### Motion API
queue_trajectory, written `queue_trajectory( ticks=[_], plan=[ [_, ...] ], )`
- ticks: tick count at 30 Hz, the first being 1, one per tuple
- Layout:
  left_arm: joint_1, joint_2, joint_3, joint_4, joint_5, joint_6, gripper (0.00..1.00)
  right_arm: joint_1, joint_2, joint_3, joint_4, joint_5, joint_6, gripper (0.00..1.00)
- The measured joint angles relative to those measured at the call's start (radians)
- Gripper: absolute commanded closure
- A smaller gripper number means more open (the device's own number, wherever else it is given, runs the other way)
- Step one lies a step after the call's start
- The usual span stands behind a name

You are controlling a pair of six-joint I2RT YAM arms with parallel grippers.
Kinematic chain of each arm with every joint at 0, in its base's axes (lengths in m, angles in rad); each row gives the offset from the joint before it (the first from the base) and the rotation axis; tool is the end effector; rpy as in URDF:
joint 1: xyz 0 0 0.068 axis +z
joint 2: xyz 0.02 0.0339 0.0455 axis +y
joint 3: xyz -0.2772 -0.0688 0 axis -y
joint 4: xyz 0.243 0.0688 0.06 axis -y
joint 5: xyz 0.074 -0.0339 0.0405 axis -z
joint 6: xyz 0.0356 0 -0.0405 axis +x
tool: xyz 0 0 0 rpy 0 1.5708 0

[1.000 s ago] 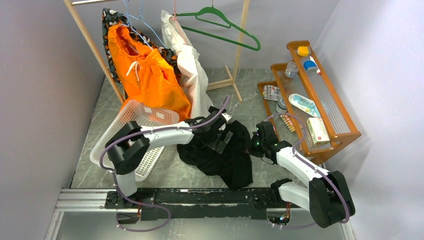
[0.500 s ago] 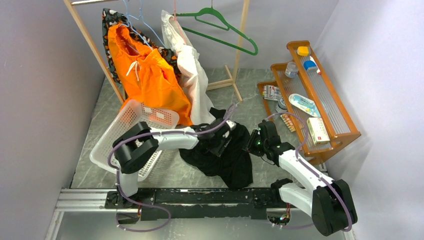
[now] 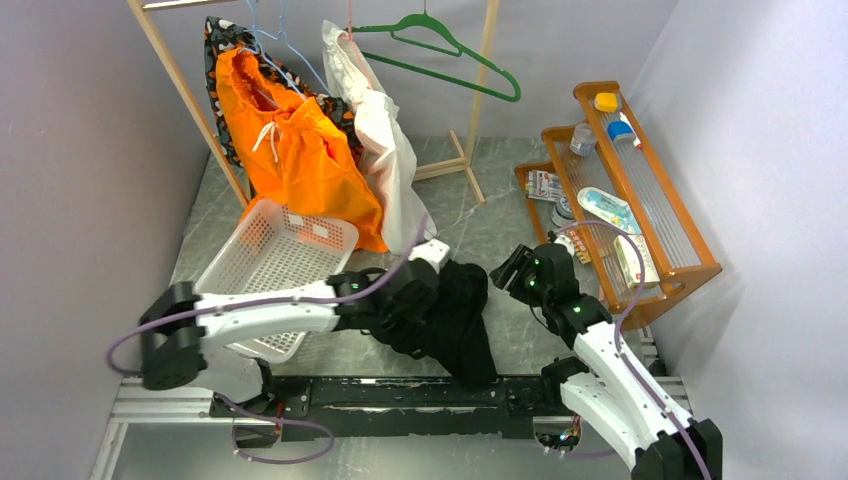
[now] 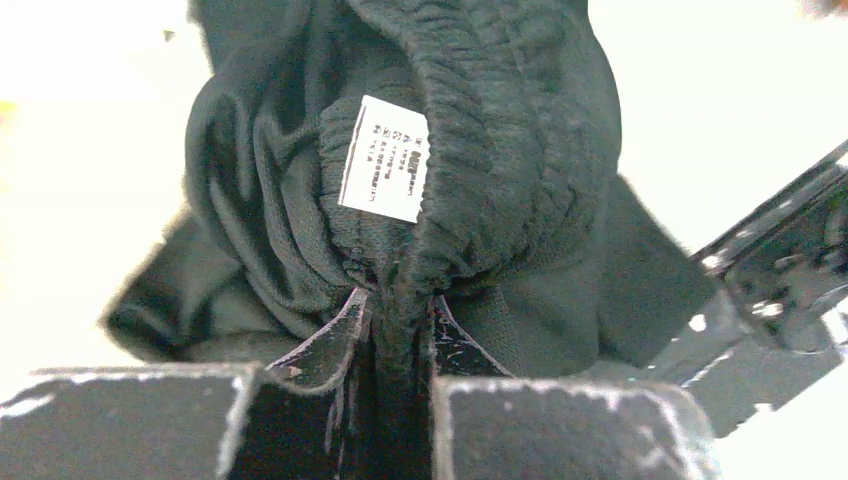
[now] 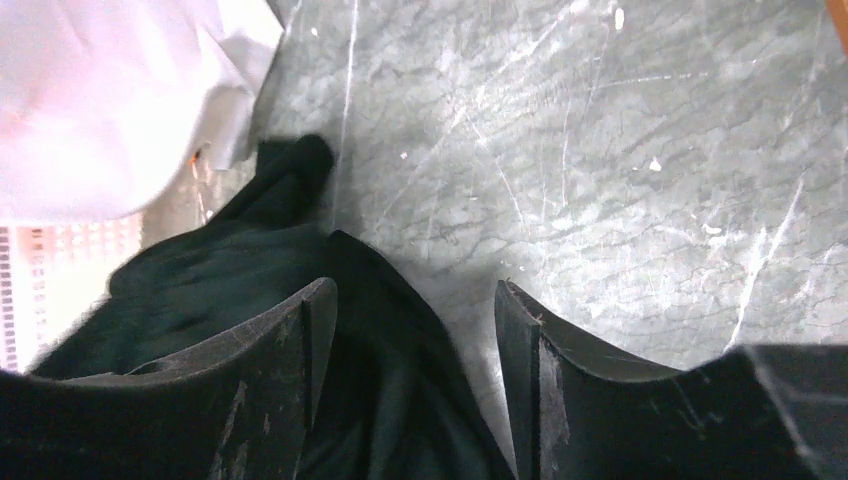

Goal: Remove the shorts from the hanger
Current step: Pick up the shorts at the center of the board.

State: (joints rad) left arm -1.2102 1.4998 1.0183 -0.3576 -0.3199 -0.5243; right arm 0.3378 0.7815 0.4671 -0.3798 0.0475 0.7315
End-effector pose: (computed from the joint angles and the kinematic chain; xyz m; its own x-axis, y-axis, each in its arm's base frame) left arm 0.1218 -0.2913 0.2504 -0.6348 0.3366 -0.6955 0.5733 0.8086 -0.1319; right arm 0.1488 0.0505 0.2206 -0.6473 0.4798 -0.5922 0.1825 0.8520 0.4908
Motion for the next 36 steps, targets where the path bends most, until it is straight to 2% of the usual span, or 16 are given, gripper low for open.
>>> queue_trajectory(
  ticks=[8,13,18,21,27,30,34,36],
  plan=[
    [-0.002,-0.311,0.012,-0.146,-0.178,-0.106,0.93,0.0,-0.068,0.002,-0.016,0.029,0.039,0.37],
    [-0.002,-0.409,0.097,-0.415,-0.34,-0.264,0.93,0.0,-0.057,0.002,-0.017,0.027,0.06,0.37],
    [-0.002,-0.461,0.28,-0.737,-0.51,-0.458,0.93,0.0,-0.03,0.002,-0.011,0.012,0.078,0.37],
    [-0.002,-0.481,0.402,-0.872,-0.6,-0.508,0.93,0.0,-0.014,0.002,-0.004,0.006,0.084,0.37],
    [0.016,-0.471,0.645,-0.97,-0.757,-0.447,0.93,0.0,0.005,0.002,0.011,-0.002,0.092,0.36],
    [0.055,-0.463,0.703,-0.968,-0.834,-0.366,0.93,0.0,0.006,0.002,0.016,-0.012,0.091,0.36],
    [0.214,-0.467,0.662,-0.831,-0.848,-0.154,0.93,0.0,0.01,0.006,0.026,-0.043,0.08,0.36],
    [0.343,-0.463,0.616,-0.761,-0.809,-0.066,0.93,0.0,0.019,0.014,0.033,-0.06,0.073,0.36]
  ],
)
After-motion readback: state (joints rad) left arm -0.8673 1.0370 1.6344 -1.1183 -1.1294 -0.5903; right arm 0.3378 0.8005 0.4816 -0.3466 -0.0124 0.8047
